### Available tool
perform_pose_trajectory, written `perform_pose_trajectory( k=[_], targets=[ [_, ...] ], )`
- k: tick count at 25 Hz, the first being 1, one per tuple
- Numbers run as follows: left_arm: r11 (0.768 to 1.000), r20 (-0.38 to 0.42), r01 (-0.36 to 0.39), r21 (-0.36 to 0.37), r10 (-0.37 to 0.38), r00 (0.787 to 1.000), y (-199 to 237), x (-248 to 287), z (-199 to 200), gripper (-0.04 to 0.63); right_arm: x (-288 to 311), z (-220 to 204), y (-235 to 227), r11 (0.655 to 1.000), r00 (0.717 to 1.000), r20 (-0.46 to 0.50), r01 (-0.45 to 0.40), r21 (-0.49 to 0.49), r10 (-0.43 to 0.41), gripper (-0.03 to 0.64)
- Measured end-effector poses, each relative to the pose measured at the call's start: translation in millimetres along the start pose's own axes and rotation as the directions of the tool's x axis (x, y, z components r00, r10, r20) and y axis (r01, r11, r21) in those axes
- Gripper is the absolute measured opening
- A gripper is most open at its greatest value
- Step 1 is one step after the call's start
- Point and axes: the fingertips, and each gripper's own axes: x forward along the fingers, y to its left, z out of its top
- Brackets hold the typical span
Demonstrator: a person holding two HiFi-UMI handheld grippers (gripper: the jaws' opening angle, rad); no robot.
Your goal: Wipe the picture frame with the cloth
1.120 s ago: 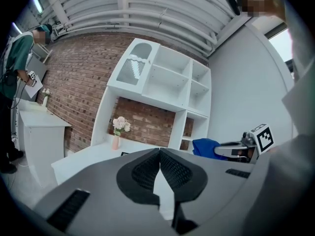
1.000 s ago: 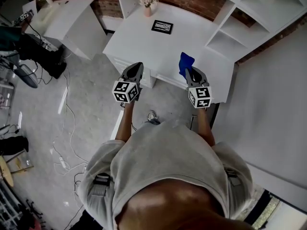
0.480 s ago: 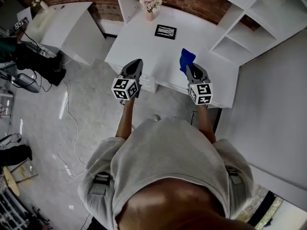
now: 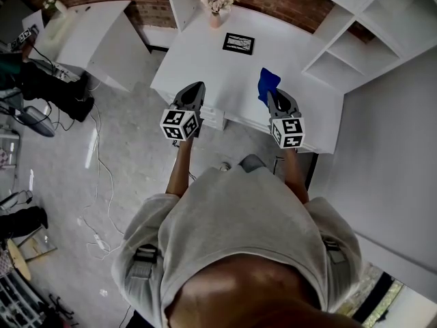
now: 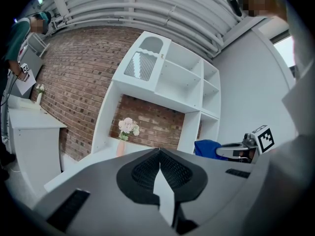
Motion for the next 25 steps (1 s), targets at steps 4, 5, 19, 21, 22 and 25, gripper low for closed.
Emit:
perform_pose_trajectory(
  k=[4,5,19,21,22,25],
  targets=[
    [1.0,-0.017,-0.006,-0.004,0.005,1.0,-4,-2,-10,0.017,-3,-10,0,1.0,1.0,-0.012,-0.008,0.007,0.008,0.061],
    [1.0,-0.022,-0.008,-0.006,0.008,1.0,-5,-4,-13,0.017,-5,-12,1,1.0,1.0,-0.016,-0.01,0.005,0.01,0.061],
    [0.999,-0.064,-0.039,-0.002,0.039,0.997,9,26,-23,0.017,33,-23,-18,0.999,0.998,-0.038,-0.05,0.004,0.05,0.061],
    [0.999,-0.068,-0.039,0.0,0.039,0.997,13,40,-21,0.017,45,-21,-28,0.999,0.998,-0.035,-0.05,0.007,0.05,0.061],
    [0.999,-0.069,-0.038,0.002,0.038,0.997,16,49,-19,0.017,52,-19,-35,0.999,0.998,-0.033,-0.05,0.007,0.05,0.061],
    [0.999,-0.065,-0.036,0.012,0.037,0.997,26,85,-11,0.017,82,-13,-60,0.999,0.999,-0.02,-0.05,0.005,0.05,0.061]
  ],
)
